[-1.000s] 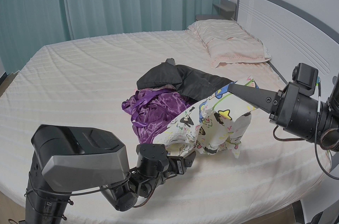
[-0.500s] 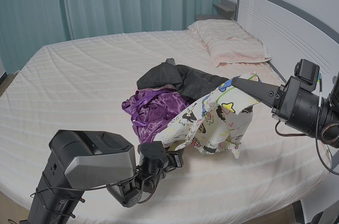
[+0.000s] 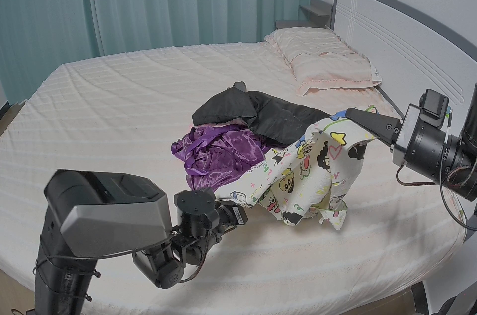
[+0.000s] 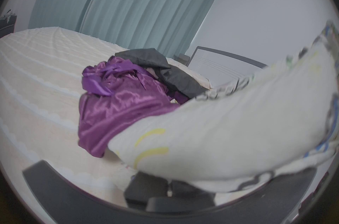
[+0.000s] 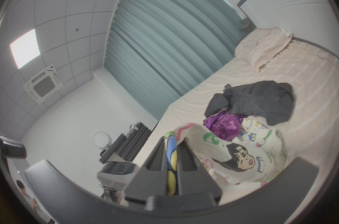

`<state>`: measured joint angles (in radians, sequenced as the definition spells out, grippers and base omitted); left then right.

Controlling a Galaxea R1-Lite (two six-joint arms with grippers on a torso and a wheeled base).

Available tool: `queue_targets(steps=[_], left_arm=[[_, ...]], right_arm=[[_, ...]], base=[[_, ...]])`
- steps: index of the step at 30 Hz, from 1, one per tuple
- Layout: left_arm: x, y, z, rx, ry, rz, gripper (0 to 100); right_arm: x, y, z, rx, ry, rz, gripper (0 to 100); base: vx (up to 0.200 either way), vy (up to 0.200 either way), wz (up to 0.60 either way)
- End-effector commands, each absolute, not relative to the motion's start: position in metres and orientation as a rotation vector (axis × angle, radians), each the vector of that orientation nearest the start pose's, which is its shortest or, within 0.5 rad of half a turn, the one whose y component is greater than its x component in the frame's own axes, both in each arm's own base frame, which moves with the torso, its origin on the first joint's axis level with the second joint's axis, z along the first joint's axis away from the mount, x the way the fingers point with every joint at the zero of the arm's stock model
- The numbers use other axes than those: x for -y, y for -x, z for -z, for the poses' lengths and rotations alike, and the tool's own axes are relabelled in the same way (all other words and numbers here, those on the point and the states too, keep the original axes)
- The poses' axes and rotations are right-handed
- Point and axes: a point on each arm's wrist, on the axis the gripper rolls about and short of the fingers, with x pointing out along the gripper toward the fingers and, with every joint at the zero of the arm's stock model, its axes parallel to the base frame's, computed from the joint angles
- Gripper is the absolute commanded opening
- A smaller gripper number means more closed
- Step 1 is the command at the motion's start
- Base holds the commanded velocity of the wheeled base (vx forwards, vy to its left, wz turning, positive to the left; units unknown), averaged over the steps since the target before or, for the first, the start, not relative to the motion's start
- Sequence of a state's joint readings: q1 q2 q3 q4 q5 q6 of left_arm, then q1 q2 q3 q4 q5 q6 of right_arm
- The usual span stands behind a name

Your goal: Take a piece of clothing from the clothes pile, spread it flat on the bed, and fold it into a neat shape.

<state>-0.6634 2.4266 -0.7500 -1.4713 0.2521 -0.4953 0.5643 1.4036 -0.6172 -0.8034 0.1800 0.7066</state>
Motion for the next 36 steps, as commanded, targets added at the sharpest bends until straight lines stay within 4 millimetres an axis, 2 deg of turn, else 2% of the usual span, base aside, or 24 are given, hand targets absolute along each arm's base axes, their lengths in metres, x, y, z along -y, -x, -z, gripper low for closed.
queue_targets(steps=[1, 2, 4, 5, 6, 8, 12, 13, 14, 16, 18, 22, 25, 32, 36], left_arm=[[0.207, -0.291, -0.045, -0.21, 0.438, 0.346, 0], [0.205, -0.29, -0.048, -0.208, 0.439, 0.342, 0], [0.192, -0.282, -0.067, -0.175, 0.45, 0.329, 0], [0.192, -0.282, -0.067, -0.175, 0.45, 0.329, 0], [0.184, -0.276, -0.081, -0.146, 0.456, 0.317, 0], [0.177, -0.272, -0.096, -0.108, 0.471, 0.303, 0], [0.165, -0.265, -0.136, -0.009, 0.495, 0.283, 0], [0.165, -0.265, -0.136, -0.009, 0.495, 0.283, 0], [0.16, -0.258, -0.157, 0.042, 0.497, 0.291, 0], [0.159, -0.255, -0.168, 0.068, 0.509, 0.3, 0], [0.158, -0.25, -0.192, 0.133, 0.527, 0.316, 0], [0.155, -0.247, -0.215, 0.214, 0.521, 0.3, 0], [0.154, -0.244, -0.211, 0.204, 0.481, 0.289, 0], [0.149, -0.225, -0.162, 0.02, 0.396, 0.281, 0], [0.148, -0.222, -0.142, -0.056, 0.376, 0.269, 0]], right_arm=[[-0.106, -0.211, -0.208, -0.276, -0.676, -0.579, 0], [-0.104, -0.212, -0.207, -0.277, -0.676, -0.568, 0], [-0.096, -0.221, -0.203, -0.272, -0.679, -0.518, 0], [-0.096, -0.221, -0.203, -0.272, -0.679, -0.518, 0], [-0.089, -0.227, -0.203, -0.262, -0.683, -0.482, 0], [-0.084, -0.231, -0.205, -0.244, -0.685, -0.461, 0], [-0.082, -0.237, -0.228, -0.143, -0.693, -0.449, 0], [-0.082, -0.237, -0.228, -0.143, -0.693, -0.449, 0], [-0.083, -0.236, -0.245, -0.073, -0.699, -0.445, 0], [-0.082, -0.234, -0.255, -0.035, -0.702, -0.449, 0], [-0.082, -0.224, -0.275, 0.036, -0.709, -0.488, 0], [-0.082, -0.207, -0.295, 0.104, -0.714, -0.543, 0], [-0.086, -0.197, -0.292, 0.077, -0.712, -0.571, 0], [-0.093, -0.208, -0.225, -0.167, -0.683, -0.51, 0], [-0.099, -0.214, -0.202, -0.26, -0.677, -0.488, 0]], base=[[0.0, 0.0, 0.0], [0.0, 0.0, 0.0], [0.0, 0.0, 0.0], [0.0, 0.0, 0.0], [0.0, 0.0, 0.0], [0.0, 0.0, 0.0], [0.0, 0.0, 0.0], [0.0, 0.0, 0.0], [0.0, 0.0, 0.0], [0.0, 0.0, 0.0], [0.0, 0.0, 0.0], [0.0, 0.0, 0.0], [0.0, 0.0, 0.0], [0.0, 0.0, 0.0], [0.0, 0.0, 0.0]])
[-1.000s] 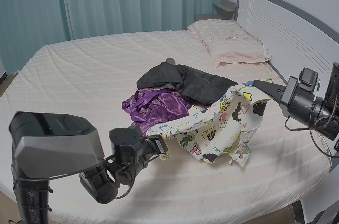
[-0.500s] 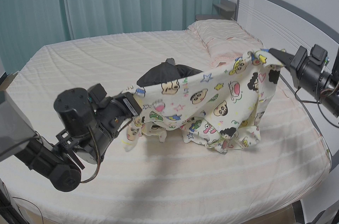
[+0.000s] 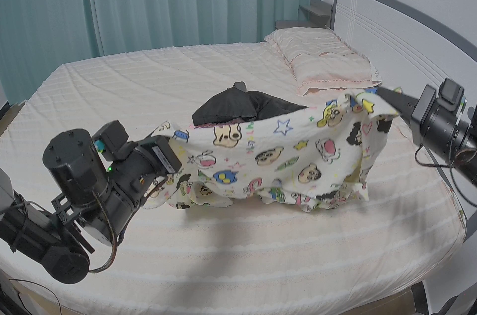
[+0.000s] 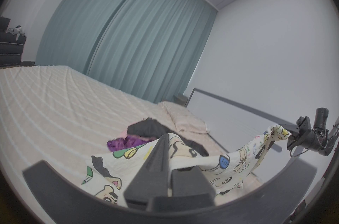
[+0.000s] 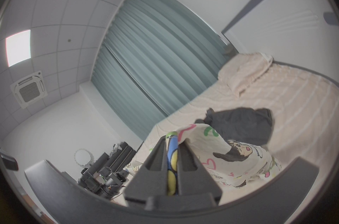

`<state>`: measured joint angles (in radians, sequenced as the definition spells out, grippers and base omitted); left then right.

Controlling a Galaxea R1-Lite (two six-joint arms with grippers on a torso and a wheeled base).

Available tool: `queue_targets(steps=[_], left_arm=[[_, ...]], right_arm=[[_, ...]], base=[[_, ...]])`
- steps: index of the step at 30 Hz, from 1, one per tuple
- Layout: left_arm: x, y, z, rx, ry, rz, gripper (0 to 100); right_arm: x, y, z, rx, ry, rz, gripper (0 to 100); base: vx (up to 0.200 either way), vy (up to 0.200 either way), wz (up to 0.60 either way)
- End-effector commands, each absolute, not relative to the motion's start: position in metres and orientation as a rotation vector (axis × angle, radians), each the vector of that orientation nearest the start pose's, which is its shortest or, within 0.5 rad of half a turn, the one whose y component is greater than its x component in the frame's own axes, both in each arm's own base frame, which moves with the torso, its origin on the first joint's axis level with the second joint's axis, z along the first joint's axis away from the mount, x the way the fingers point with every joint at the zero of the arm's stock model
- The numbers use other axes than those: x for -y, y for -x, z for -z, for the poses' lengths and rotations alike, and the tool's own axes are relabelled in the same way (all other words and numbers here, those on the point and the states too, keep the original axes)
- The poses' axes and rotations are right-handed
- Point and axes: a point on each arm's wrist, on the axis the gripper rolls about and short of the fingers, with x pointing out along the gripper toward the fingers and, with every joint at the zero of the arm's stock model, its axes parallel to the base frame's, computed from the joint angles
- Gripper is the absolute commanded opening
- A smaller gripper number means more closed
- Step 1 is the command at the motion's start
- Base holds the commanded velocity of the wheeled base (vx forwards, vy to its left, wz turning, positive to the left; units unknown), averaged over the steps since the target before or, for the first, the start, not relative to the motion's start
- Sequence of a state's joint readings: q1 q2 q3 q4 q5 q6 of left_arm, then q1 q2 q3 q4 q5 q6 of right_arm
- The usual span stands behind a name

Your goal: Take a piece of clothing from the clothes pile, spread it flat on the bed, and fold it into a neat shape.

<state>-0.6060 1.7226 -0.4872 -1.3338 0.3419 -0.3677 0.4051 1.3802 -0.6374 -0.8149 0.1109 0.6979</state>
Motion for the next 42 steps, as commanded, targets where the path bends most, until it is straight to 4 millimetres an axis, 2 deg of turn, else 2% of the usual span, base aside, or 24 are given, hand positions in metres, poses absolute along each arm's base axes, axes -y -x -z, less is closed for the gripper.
queue_targets(steps=[1, 4, 9, 17, 27, 39, 42], left_arm=[[0.147, -0.22, -0.135, -0.085, 0.374, 0.265, 0], [0.148, -0.216, -0.126, -0.129, 0.398, 0.265, 0], [0.151, -0.21, -0.118, -0.179, 0.469, 0.277, 0], [0.148, -0.202, -0.108, -0.225, 0.452, 0.269, 0], [0.145, -0.198, -0.102, -0.254, 0.448, 0.261, 0], [0.145, -0.198, -0.102, -0.246, 0.453, 0.243, 0], [0.145, -0.198, -0.102, -0.245, 0.453, 0.241, 0]], right_arm=[[-0.104, -0.213, -0.195, -0.293, -0.673, -0.495, 0], [-0.113, -0.206, -0.181, -0.362, -0.662, -0.524, 0], [-0.126, -0.193, -0.171, -0.423, -0.663, -0.584, 0], [-0.121, -0.187, -0.163, -0.397, -0.68, -0.584, 0], [-0.12, -0.187, -0.163, -0.391, -0.68, -0.584, 0], [-0.119, -0.186, -0.166, -0.376, -0.686, -0.586, 0], [-0.119, -0.186, -0.167, -0.374, -0.685, -0.586, 0]], base=[[0.0, 0.0, 0.0], [0.0, 0.0, 0.0], [0.0, 0.0, 0.0], [0.0, 0.0, 0.0], [0.0, 0.0, 0.0], [-0.2, 0.0, 0.0], [0.0, 0.0, 0.0]])
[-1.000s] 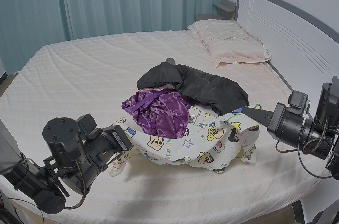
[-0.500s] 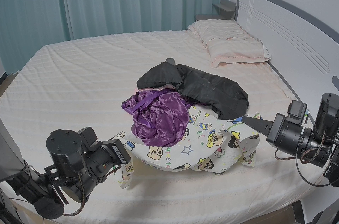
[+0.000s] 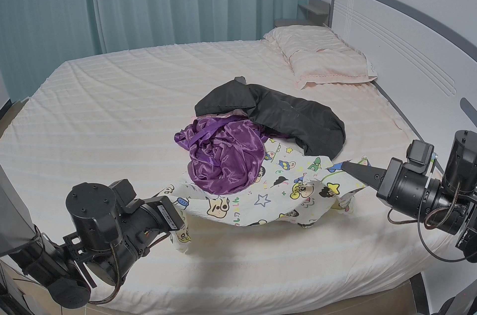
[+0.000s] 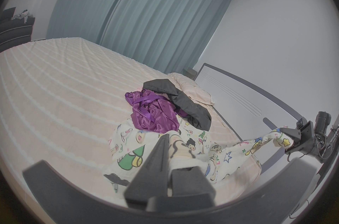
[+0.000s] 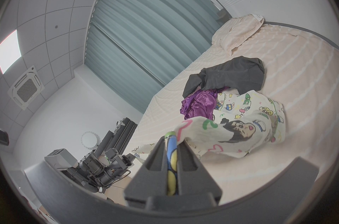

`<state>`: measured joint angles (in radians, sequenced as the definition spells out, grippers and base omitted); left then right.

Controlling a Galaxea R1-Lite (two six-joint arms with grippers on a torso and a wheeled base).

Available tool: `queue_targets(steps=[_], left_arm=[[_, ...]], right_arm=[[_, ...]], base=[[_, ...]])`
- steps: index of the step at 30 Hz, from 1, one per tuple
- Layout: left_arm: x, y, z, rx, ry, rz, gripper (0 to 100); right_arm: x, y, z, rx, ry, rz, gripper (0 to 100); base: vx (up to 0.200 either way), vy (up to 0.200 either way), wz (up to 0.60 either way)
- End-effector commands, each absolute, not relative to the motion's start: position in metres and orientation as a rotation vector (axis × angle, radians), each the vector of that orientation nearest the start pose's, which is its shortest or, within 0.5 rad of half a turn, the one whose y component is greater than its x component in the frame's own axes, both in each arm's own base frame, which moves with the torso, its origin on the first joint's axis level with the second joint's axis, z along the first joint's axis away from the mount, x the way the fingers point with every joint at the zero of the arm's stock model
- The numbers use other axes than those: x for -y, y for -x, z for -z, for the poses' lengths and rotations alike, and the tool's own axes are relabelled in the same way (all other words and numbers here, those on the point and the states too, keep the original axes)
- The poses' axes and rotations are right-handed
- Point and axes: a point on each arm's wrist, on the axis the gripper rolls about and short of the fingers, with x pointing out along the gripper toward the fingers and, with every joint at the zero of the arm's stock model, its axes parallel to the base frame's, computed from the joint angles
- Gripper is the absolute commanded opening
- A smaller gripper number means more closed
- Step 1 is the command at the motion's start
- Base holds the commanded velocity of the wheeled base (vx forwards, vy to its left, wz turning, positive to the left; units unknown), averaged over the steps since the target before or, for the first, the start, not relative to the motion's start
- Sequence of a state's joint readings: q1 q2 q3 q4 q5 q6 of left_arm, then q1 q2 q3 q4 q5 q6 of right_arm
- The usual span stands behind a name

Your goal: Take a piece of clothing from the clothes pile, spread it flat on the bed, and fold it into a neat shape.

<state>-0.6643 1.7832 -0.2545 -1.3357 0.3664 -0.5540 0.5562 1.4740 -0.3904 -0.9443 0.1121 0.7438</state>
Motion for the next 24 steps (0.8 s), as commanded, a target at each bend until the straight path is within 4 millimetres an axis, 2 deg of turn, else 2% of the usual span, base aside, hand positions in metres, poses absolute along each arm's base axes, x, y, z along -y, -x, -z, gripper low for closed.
queue_targets(steps=[1, 15, 24], left_arm=[[0.1448, -0.1981, -0.1024, -0.245, 0.453, 0.241, 0], [0.1453, -0.199, -0.1056, -0.229, 0.461, 0.233, 0], [0.1453, -0.1991, -0.1063, -0.226, 0.461, 0.233, 0]], right_arm=[[-0.1186, -0.1858, -0.167, -0.372, -0.685, -0.585, 0], [-0.1185, -0.1858, -0.1675, -0.369, -0.684, -0.584, 0], [-0.1176, -0.1851, -0.1705, -0.354, -0.686, -0.584, 0]], base=[[0.0, 0.0, 0.0], [0.0, 0.0, 0.0], [0.0, 0.2, 0.0]])
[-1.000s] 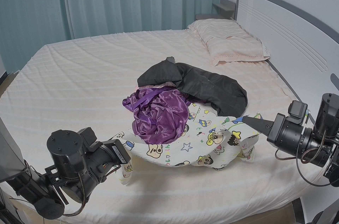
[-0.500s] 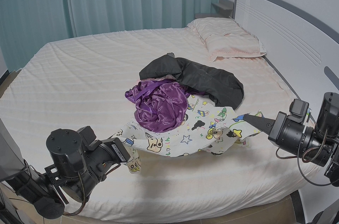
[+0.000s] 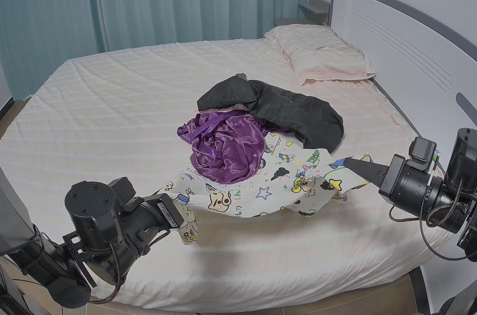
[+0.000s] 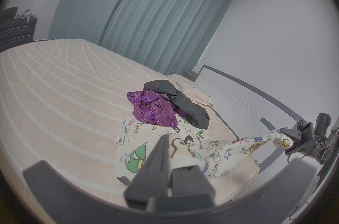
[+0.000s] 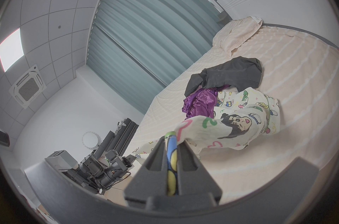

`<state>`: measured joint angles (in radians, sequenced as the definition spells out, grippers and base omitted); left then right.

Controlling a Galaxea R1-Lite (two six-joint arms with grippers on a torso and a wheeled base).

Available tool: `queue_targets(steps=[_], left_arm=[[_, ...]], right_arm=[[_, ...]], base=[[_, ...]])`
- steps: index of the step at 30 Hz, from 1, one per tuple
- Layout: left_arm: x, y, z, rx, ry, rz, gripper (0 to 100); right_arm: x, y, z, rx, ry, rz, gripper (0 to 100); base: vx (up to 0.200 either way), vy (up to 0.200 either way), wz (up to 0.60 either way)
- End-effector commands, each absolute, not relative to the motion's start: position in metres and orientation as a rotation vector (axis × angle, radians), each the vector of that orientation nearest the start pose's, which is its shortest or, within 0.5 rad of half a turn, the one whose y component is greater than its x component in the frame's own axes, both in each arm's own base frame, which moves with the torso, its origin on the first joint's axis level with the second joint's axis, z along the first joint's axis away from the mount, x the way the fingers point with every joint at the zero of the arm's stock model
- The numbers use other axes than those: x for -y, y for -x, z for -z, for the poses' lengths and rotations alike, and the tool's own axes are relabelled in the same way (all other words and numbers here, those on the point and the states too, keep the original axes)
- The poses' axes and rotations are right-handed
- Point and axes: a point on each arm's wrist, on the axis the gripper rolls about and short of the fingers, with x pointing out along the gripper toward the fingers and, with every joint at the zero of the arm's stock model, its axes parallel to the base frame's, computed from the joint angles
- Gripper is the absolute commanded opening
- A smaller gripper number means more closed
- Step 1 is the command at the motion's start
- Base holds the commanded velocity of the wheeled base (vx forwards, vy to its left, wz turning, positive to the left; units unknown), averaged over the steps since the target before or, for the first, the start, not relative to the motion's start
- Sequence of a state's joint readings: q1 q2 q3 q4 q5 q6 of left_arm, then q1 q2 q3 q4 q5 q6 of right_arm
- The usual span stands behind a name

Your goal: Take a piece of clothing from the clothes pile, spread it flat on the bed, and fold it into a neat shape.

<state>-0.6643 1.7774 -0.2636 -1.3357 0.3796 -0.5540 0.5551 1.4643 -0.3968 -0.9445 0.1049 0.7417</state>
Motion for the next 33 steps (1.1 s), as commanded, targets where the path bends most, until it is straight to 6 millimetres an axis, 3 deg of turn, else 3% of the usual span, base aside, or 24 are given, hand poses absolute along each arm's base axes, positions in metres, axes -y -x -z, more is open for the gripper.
queue_targets(steps=[1, 33], left_arm=[[0.1453, -0.1991, -0.1063, -0.226, 0.461, 0.233, 0], [0.1473, -0.194, -0.1133, -0.199, 0.471, 0.241, 0]], right_arm=[[-0.1179, -0.1849, -0.1705, -0.355, -0.686, -0.587, 0], [-0.1187, -0.1856, -0.1717, -0.351, -0.688, -0.589, 0]], base=[[0.0, 0.2, 0.0], [0.0, 0.2, 0.0]])
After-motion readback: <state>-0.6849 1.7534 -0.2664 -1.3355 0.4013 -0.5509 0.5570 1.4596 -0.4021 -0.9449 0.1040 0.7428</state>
